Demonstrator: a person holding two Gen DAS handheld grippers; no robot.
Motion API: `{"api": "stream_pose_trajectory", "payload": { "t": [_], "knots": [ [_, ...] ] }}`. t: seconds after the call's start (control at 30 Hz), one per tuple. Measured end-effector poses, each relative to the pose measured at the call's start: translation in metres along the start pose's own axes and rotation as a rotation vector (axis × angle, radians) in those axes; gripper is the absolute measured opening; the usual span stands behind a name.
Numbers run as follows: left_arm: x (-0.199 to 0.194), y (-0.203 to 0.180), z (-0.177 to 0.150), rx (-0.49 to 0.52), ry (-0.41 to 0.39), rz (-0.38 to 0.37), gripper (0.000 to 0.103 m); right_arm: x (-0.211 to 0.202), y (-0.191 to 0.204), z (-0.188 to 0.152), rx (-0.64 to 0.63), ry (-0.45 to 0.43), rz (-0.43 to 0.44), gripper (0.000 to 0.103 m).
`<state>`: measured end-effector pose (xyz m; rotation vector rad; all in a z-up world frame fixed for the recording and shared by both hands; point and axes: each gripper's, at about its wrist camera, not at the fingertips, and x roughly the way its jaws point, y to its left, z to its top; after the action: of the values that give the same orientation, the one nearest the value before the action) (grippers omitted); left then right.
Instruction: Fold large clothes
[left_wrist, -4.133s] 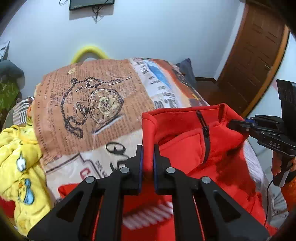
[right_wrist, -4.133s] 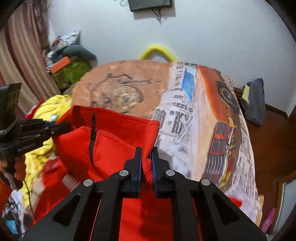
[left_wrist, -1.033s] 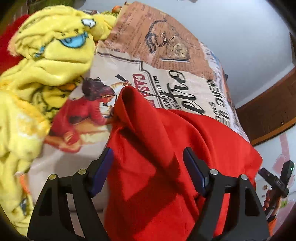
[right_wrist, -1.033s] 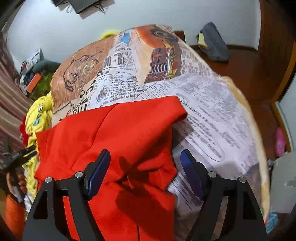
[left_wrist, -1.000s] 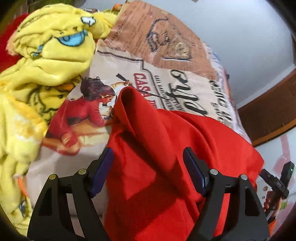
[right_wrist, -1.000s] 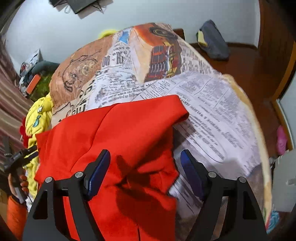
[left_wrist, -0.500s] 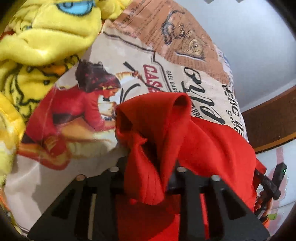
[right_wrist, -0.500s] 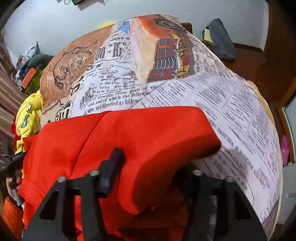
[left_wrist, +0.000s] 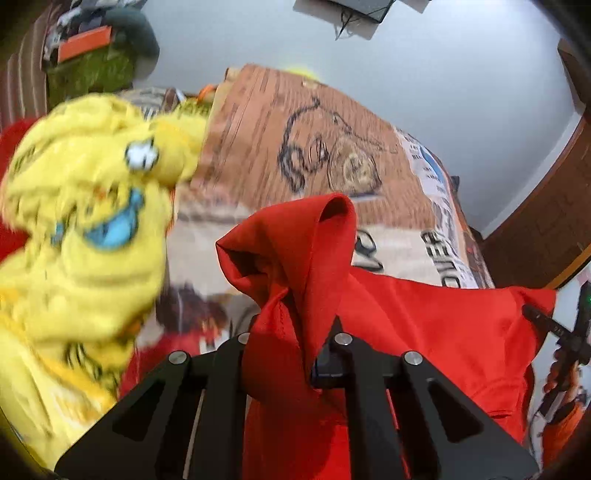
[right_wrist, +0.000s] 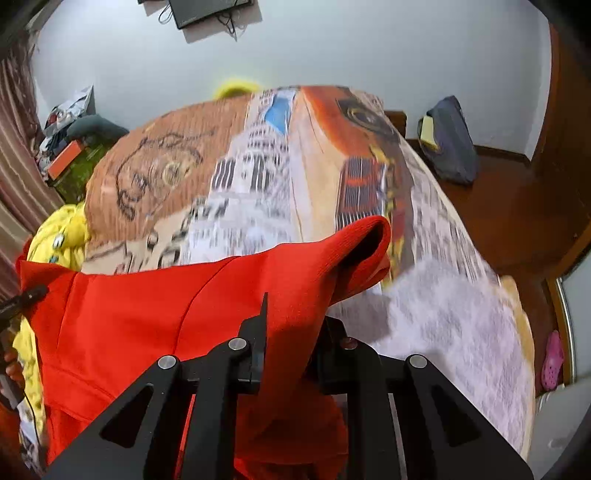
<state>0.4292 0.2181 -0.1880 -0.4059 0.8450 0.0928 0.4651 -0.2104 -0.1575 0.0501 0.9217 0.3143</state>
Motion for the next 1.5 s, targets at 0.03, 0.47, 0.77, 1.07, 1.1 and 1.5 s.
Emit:
{"api": "stream_pose_trajectory", "payload": {
  "t": [0.03, 0.47, 0.77, 1.07, 1.1, 1.5],
  "knots": [
    [0.006, -0.002, 0.007, 0.01, -0.005, 0.018, 0.01, 0.003, 0.001, 0.003, 0.0, -0.005, -0.005, 0.014],
    [0.107, 0.022, -0.009, 0.011, 0.214, 0.106, 0.021, 0.065, -0.014, 0.009, -0.03, 0.071, -0.062, 0.019],
    [0.085, 0.045, -0.03, -0.017, 0.239, 0.151, 0.051, 0.035, -0.034, -0.004, -0.014, 0.062, -0.191, 0.069],
    [0.004, 0.028, -0.042, 0.124, 0.196, 0.196, 0.051, -0.046, -0.028, -0.024, -0.047, 0.053, -0.144, 0.069],
    [-0.006, 0.025, -0.042, 0.133, 0.186, 0.193, 0.051, -0.059, -0.023, -0.026, -0.063, 0.041, -0.14, 0.069],
    [-0.134, -0.002, -0.071, 0.268, 0.084, 0.149, 0.061, -0.159, 0.019, -0.078, -0.233, -0.077, -0.114, 0.073]
  ]
}}
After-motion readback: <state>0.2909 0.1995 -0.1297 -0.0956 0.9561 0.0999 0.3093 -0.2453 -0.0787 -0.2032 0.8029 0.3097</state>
